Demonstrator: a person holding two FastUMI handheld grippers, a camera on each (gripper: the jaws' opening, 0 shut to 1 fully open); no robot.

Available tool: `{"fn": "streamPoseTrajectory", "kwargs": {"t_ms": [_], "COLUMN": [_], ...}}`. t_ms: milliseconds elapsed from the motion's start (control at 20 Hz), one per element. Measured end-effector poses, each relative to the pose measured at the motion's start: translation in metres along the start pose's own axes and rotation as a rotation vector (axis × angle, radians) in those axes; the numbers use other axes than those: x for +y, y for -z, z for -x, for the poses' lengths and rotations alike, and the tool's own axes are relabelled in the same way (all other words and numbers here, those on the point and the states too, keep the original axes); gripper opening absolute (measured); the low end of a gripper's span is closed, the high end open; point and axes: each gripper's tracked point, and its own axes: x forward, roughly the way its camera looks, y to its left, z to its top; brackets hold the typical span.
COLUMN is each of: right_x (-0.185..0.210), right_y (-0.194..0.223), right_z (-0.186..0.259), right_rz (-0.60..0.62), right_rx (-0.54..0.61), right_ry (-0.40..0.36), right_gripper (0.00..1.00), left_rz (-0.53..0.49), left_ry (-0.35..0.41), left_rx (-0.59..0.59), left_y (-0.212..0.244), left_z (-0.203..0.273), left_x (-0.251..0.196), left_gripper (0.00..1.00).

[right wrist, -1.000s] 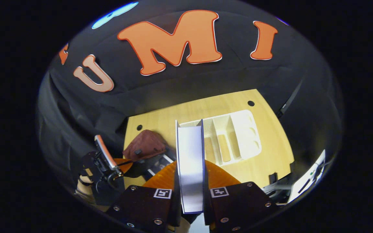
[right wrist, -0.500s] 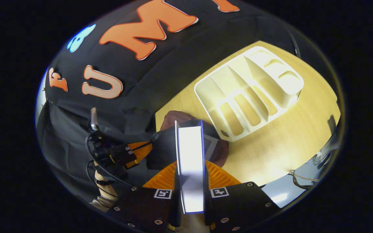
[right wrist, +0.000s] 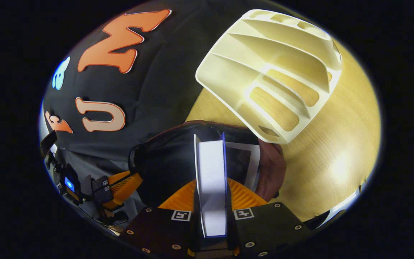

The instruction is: Open the schoolbag, grab two books from the bookshelf and put them into the schoolbag.

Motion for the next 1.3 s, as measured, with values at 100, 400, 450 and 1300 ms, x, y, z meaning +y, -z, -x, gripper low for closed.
{"fn": "streamPoseTrajectory", "kwargs": {"t_ms": [100,400,450,1300], "right_x": [0.004,0.009,0.004,-0.077], "right_y": [0.003,0.014,0.014,0.008], "right_z": [-0.024,-0.055,-0.059,-0.016], "right_rz": [-0.051,-0.065,-0.056,0.095], "right_rx": [-0.007,-0.033,-0.027,0.070], "right_ry": [-0.028,-0.025,0.007,0.344], "right_gripper": [0.28,0.29,0.32,0.98], "left_rz": [-0.017,-0.042,-0.031,0.088], "left_ry": [0.003,-0.002,0.000,0.088], "left_rx": [0.000,0.007,0.008,0.010], "left_y": [-0.008,-0.011,-0.011,0.008], "left_z": [0.001,-0.001,-0.002,-0.024], "left_x": [-0.006,-0.009,-0.008,-0.023], "left_gripper": [0.01,0.01,0.01,0.01]}}
